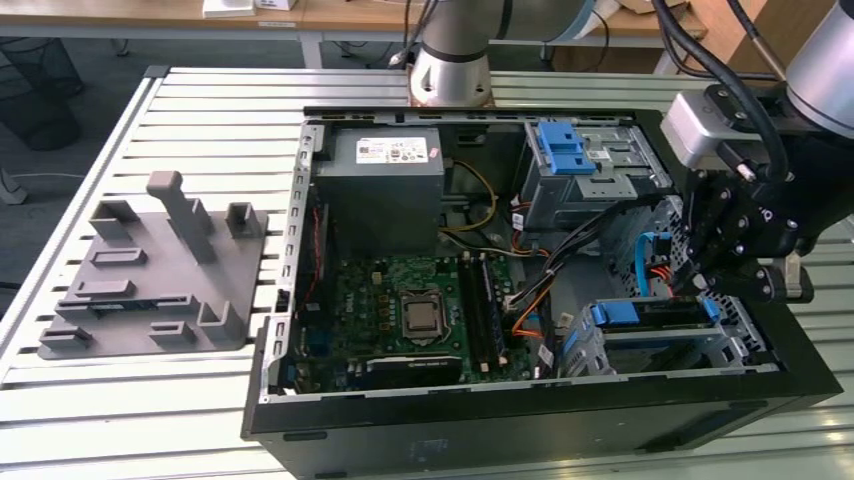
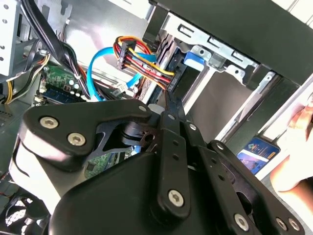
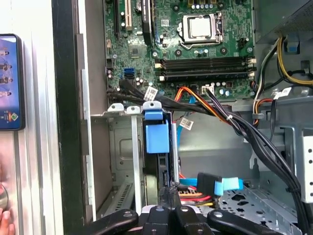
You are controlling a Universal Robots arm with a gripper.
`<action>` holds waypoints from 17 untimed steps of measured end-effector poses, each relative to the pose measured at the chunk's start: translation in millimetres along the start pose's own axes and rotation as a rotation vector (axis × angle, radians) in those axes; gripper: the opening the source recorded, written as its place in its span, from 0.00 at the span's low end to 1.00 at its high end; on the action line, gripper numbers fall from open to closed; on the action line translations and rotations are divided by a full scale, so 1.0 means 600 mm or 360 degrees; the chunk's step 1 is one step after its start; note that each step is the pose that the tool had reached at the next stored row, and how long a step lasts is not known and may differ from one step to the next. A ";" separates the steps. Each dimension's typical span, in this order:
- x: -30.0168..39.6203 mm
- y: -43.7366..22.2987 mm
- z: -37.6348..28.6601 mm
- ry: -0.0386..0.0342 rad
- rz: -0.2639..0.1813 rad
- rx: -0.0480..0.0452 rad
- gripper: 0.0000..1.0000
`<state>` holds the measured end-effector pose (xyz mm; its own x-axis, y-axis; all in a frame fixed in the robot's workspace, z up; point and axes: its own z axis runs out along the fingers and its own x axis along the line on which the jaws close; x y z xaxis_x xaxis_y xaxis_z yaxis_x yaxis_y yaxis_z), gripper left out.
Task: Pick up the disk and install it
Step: 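Insert the second disk wire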
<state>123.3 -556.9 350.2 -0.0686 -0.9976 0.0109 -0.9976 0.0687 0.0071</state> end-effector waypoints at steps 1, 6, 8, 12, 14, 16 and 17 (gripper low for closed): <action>0.000 0.000 0.000 0.0000 0.0000 0.0000 0.11; 0.000 0.001 -0.013 0.0000 0.0000 0.0000 0.11; 0.000 0.001 -0.019 0.0000 0.0000 0.0000 0.11; 0.000 0.001 -0.031 0.0000 0.0000 0.0000 0.11; 0.000 0.002 -0.036 0.0000 0.0000 0.0000 0.11; 0.001 0.003 -0.039 0.0000 0.0000 0.0000 0.11; 0.001 0.004 -0.039 0.0000 0.0000 0.0000 0.11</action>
<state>121.3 -556.8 373.7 -0.0686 -0.9976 0.0106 -0.9976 0.0687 0.0071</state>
